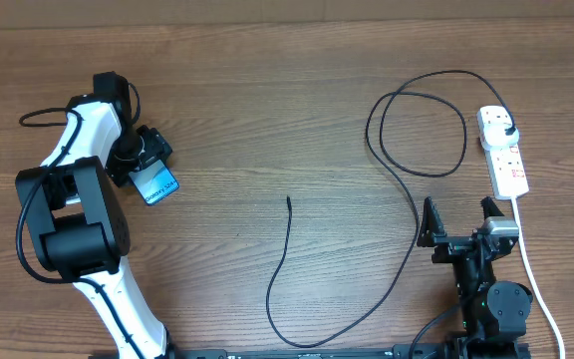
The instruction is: Plug charger to phone and switch on socket
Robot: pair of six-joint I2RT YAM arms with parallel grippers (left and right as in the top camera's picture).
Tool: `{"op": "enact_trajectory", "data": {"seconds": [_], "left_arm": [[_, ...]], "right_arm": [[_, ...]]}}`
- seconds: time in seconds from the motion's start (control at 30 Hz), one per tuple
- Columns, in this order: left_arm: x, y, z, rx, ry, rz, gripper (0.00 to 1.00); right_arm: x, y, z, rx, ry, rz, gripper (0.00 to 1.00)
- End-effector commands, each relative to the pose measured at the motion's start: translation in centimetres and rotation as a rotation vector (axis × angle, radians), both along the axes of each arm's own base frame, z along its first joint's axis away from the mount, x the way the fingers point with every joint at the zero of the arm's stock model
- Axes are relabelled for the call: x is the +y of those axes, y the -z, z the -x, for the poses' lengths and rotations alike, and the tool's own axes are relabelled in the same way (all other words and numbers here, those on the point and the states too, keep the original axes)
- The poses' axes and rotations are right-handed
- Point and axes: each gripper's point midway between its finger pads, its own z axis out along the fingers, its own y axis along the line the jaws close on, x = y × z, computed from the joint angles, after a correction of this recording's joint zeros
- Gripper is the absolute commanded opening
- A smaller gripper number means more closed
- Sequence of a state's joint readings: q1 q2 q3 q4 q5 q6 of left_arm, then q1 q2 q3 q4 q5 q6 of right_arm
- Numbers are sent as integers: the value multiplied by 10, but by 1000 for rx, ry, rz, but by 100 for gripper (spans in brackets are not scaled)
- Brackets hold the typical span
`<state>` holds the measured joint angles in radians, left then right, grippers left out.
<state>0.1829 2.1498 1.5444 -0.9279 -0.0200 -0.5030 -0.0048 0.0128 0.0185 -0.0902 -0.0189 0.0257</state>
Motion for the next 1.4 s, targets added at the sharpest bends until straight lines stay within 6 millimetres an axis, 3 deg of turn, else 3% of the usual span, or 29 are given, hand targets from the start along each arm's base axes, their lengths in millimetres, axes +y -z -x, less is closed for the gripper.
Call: {"op": "enact_trajectory", "data": {"seconds": [0.0, 0.7, 0.97, 1.07, 1.13, 1.37], "left_arm": [[-10, 23, 18, 76, -11, 35, 81], [-10, 23, 18, 77, -11, 35, 63], [-10, 23, 19, 80, -10, 36, 65], [-10, 23, 19, 80, -11, 36, 54], [-10, 23, 19, 80, -11, 36, 38], [-10, 23, 20, 84, -11, 36, 18]], "right_arm": [[0, 1, 0, -6, 2, -1, 100], [0, 1, 0, -6, 2, -1, 100], [0, 1, 0, -6, 2, -1, 100], [0, 1, 0, -6, 2, -1, 100], [0, 1, 0, -6, 2, -1, 100], [0, 1, 0, -6, 2, -1, 100]]}}
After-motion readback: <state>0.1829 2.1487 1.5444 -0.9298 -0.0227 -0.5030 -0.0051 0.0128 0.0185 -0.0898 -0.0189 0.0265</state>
